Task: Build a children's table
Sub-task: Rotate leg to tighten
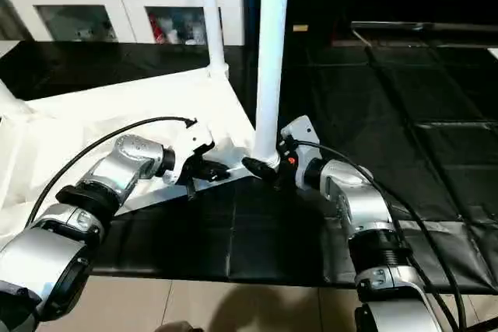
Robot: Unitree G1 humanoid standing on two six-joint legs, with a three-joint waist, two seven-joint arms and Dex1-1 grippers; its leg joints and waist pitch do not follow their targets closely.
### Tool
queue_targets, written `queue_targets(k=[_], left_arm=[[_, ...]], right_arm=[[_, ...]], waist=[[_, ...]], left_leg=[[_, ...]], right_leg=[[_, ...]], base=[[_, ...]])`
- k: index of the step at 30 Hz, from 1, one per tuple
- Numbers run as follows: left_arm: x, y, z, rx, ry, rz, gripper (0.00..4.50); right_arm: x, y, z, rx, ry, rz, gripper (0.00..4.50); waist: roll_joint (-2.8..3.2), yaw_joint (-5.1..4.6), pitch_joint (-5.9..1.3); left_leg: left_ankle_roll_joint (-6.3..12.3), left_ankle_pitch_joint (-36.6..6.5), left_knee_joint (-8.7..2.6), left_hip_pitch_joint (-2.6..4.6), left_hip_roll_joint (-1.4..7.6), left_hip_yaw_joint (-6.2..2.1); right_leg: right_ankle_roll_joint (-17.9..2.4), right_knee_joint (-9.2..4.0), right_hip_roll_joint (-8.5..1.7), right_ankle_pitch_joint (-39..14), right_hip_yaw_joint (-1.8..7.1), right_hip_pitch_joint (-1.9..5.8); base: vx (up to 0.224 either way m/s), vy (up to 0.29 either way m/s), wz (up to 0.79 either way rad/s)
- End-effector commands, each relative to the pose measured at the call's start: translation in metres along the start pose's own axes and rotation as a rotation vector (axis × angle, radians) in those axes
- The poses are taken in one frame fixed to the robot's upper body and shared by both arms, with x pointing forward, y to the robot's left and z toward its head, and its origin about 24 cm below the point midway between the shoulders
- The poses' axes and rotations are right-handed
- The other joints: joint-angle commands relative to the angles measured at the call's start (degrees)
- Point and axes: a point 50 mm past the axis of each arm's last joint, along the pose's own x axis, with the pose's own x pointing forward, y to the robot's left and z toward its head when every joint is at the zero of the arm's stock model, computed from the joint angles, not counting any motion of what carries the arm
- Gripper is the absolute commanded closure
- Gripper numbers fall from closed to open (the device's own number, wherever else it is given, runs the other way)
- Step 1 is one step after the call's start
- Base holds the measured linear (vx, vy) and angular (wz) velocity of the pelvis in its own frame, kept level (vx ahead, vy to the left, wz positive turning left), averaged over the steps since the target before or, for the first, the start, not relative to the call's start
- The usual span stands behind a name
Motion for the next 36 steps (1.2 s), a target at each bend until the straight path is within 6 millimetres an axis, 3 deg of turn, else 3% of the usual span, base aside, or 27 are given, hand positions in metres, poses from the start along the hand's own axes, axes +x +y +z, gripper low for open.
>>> queue_targets(k=[1, 4, 12, 13, 14, 15, 16, 18, 19, 20, 22, 25, 30, 36], left_arm=[[-0.001, 0.002, 0.017, 0.064, -0.044, -0.005, 4.5], [-0.001, 0.002, 0.017, 0.064, -0.044, -0.005, 4.5], [-0.001, 0.002, 0.017, 0.064, -0.044, -0.005, 4.5], [-0.004, 0.0, 0.016, 0.082, -0.045, -0.044, 4.5], [-0.013, -0.005, 0.007, 0.143, -0.004, -0.147, 4.5], [-0.015, -0.006, 0.004, 0.158, 0.009, -0.174, 4.5], [-0.023, -0.011, -0.004, 0.205, 0.055, -0.262, 4.5], [-0.024, -0.012, -0.006, 0.213, 0.067, -0.28, 4.5], [-0.024, -0.012, -0.006, 0.211, 0.066, -0.278, 4.5], [-0.025, -0.012, -0.007, 0.209, 0.066, -0.277, 4.5], [-0.025, -0.012, -0.007, 0.206, 0.066, -0.278, 4.5], [-0.026, -0.013, -0.009, 0.208, 0.069, -0.289, 4.5], [-0.03, -0.016, -0.011, 0.229, 0.074, -0.33, 4.5], [-0.029, -0.019, -0.013, 0.232, 0.076, -0.337, 4.5]], right_arm=[[0.004, 0.006, 0.002, -0.005, -0.004, 0.04, 0.02], [0.004, 0.006, 0.002, -0.005, -0.004, 0.04, 0.02], [0.004, 0.006, 0.002, -0.005, -0.004, 0.04, 0.02], [-0.001, 0.006, 0.003, -0.019, -0.009, 0.084, 0.02], [-0.012, 0.004, 0.006, -0.076, 0.025, 0.237, 0.02], [-0.014, 0.003, 0.007, -0.09, 0.037, 0.275, 0.02], [-0.024, 0.0, 0.009, -0.132, 0.082, 0.399, 0.02], [-0.026, -0.001, 0.01, -0.145, 0.095, 0.42, 0.02], [-0.026, -0.001, 0.01, -0.146, 0.094, 0.413, 0.02], [-0.026, -0.002, 0.01, -0.145, 0.091, 0.407, 0.02], [-0.026, -0.001, 0.01, -0.143, 0.087, 0.413, 0.02], [-0.028, 0.001, 0.009, -0.142, 0.087, 0.44, 0.02], [-0.031, 0.004, 0.008, -0.131, 0.085, 0.526, 0.02], [-0.023, 0.009, 0.006, -0.094, 0.07, 0.562, 0.58]], waist=[[-0.84, 0.07, -4.36], [-0.87, -0.01, -4.37], [-0.86, 0.04, -4.45], [-0.86, 0.04, -4.46], [-1.56, 0.26, -4.43], [-1.37, 0.56, -4.59], [-0.95, 0.7, -4.69], [-0.89, 0.56, -4.38], [-0.61, 0.79, -4.42], [-0.61, 0.87, -4.17], [-0.58, 0.92, -4.15], [-0.53, 1.39, -4.23], [-0.92, 1.34, -4.45], [-0.91, 1.42, -4.41]], left_leg=[[6.78, -3.48, -3.27, 0.88, 4.46, -1.71], [5.87, -3.97, -3.38, 0.94, 4.54, -1.82], [6.46, -2.98, -3.26, 0.86, 4.53, -1.81], [6.49, -2.97, -3.25, 0.86, 4.54, -1.84], [7.26, -3.42, -3.18, 0.74, 4.29, -1.66], [7.33, -3.41, -3.14, 0.64, 4.42, -1.9], [7.81, -3.86, -2.97, 0.69, 4.39, -1.77], [8.6, -3.64, -2.98, 0.62, 4.59, -1.66], [8.21, -4.05, -3.01, 0.95, 4.72, -1.73], [6.91, -5.59, -3.24, 1.01, 4.72, -1.73], [6.11, -6.47, -3.35, 1.11, 4.75, -1.77], [4.57, -7.69, -3.56, 1.87, 5.35, -1.83], [6.05, -5.06, -3.19, 0.88, 4.72, -1.71], [6.33, -4.9, -3.18, 1.02, 4.88, -1.74]], right_leg=[[-9.23, -3.62, -6.46, -7.05, 4.38, 3.81], [-8.38, -3.71, -6.33, -8.73, 4.43, 3.78], [-8.91, -3.46, -6.36, -6.65, 4.4, 3.78], [-8.85, -3.46, -6.34, -6.68, 4.39, 3.78], [-8.57, -3.6, -6.33, -6.76, 4.31, 4.02], [-8.63, -3.18, -6.64, -6.62, 4.28, 4.29], [-8.75, -3.24, -6.61, -6.53, 4.27, 4.11], [-8.54, -3.21, -6.3, -5.55, 4.44, 3.68], [-8.82, -3.27, -6.27, -6.4, 4.36, 3.47], [-8.56, -3.74, -6.27, -9.74, 4.33, 3.52], [-8.49, -3.95, -6.29, -11.69, 4.3, 3.51], [-9.0, -3.9, -6.24, -11.87, 4.64, 3.06], [-9.27, -3.21, -6.5, -7.91, 4.61, 3.71], [-9.09, -3.35, -6.28, -9.42, 4.46, 3.4]], base=[[0.0, 0.0, 0.0], [0.0, 0.0, 0.0], [0.0, 0.0, 0.0], [0.0, 0.0, 0.0], [0.0, 0.0, 0.0], [0.0, 0.0, 0.0], [0.0, 0.0, 0.0], [0.0, 0.0, 0.0], [0.0, 0.0, 0.0], [0.0, 0.0, 0.0], [0.0, 0.0, 0.0], [0.0, 0.0, 0.0], [0.0, 0.0, 0.0], [0.0, 0.0, 0.0]])
